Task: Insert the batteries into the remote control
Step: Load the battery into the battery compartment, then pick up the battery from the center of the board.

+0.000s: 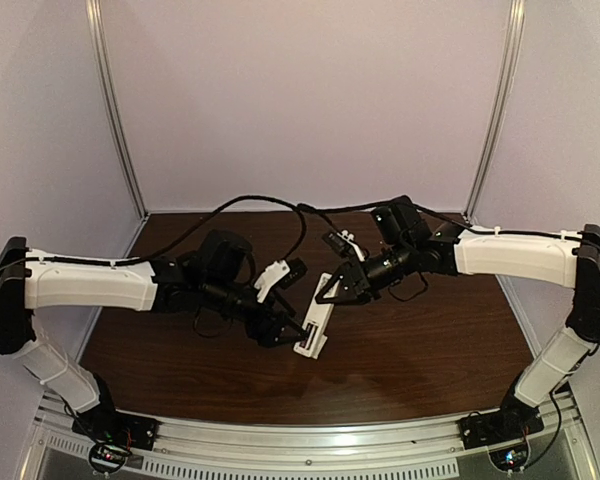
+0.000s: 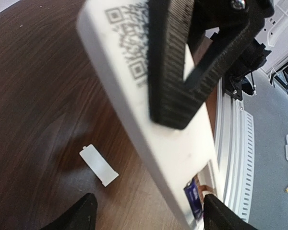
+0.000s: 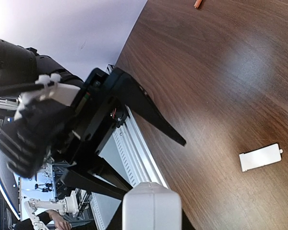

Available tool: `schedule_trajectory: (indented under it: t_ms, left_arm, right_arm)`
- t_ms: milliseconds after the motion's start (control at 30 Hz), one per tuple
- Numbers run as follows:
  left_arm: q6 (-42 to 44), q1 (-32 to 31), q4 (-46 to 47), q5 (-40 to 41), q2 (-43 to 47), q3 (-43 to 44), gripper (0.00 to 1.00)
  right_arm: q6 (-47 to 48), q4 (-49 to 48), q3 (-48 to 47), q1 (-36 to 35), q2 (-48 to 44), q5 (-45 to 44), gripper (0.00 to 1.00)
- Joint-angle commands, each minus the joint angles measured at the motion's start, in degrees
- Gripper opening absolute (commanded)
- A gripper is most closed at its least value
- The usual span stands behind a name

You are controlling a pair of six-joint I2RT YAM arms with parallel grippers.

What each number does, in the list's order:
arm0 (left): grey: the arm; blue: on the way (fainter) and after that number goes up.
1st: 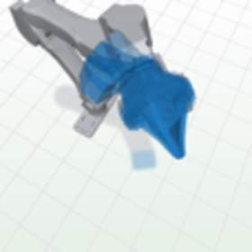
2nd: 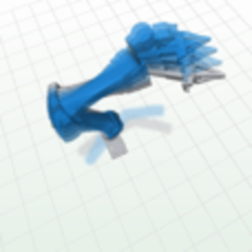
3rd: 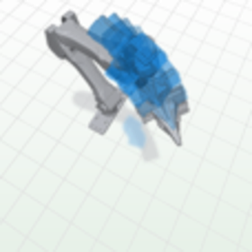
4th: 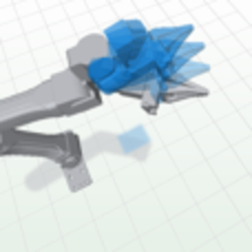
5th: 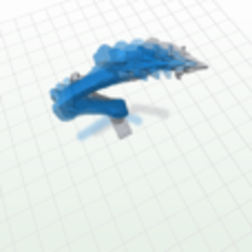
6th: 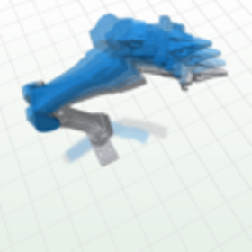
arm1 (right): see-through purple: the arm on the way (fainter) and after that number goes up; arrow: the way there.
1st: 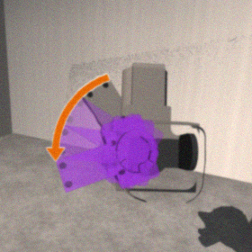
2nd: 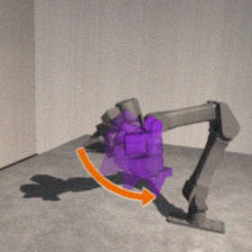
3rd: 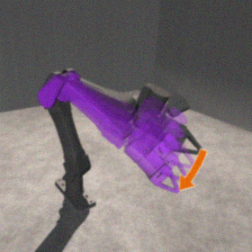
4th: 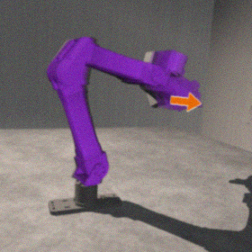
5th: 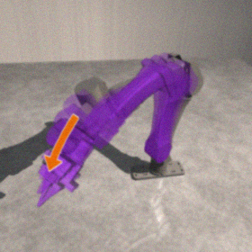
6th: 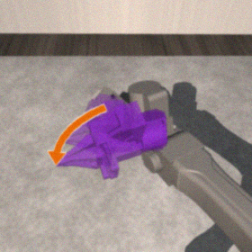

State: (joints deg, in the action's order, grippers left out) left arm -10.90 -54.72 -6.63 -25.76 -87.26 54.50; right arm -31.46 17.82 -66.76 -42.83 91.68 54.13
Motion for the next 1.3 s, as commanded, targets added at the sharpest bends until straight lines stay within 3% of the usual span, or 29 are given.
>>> schedule_trajectory:
  t_ms: [0,167,300,467,567,700,933,1033,1267]
  left_arm:
    - [-0.08,5.11,-1.41,-0.14,4.83,0.98,0.8]
    - [-4.14,13.89,-2.84,2.33,8.37,-1.0,0.81]
    - [-9.36,21.71,-9.15,12.73,7.4,-0.02,0.82]
    - [-14.53,29.71,-17.56,21.24,1.44,2.74,0.63]
    - [-13.43,30.65,-21.18,29.61,-2.27,5.13,0.57]
    - [-12.73,31.85,-22.66,32.65,-6.84,7.6,0.56]
    - [-11.85,32.24,-23.35,34.53,-11.77,9.26,0.5]
    - [-11.73,32.57,-23.02,35.5,-14.12,9.92,0.42]
    - [-11.81,33.19,-20.98,34.8,-17.58,10.98,0.35]
  right_arm:
    - [-0.58,-4.22,3.0,2.53,-1.55,1.04,0.0]
    - [-1.21,-7.42,6.13,6.93,-2.97,0.23,0.0]
    - [-1.18,-8.58,7.56,9.99,-3.87,-0.18,0.0]
    - [-0.23,-8.18,8.05,11.65,-5.18,-1.4,0.0]
    - [-1.03,-9.92,9.16,11.96,-6.13,-1.49,0.0]
    - [-3.72,-14.9,11.3,12.31,-6.64,-0.48,0.0]
    - [-8.28,-22.01,13.62,12.36,-6.59,0.85,0.0]
    - [-10.62,-26.07,14.6,12.44,-6.24,1.58,0.0]
    - [-12.07,-28.31,15.55,12.42,-5.81,2.27,0.0]
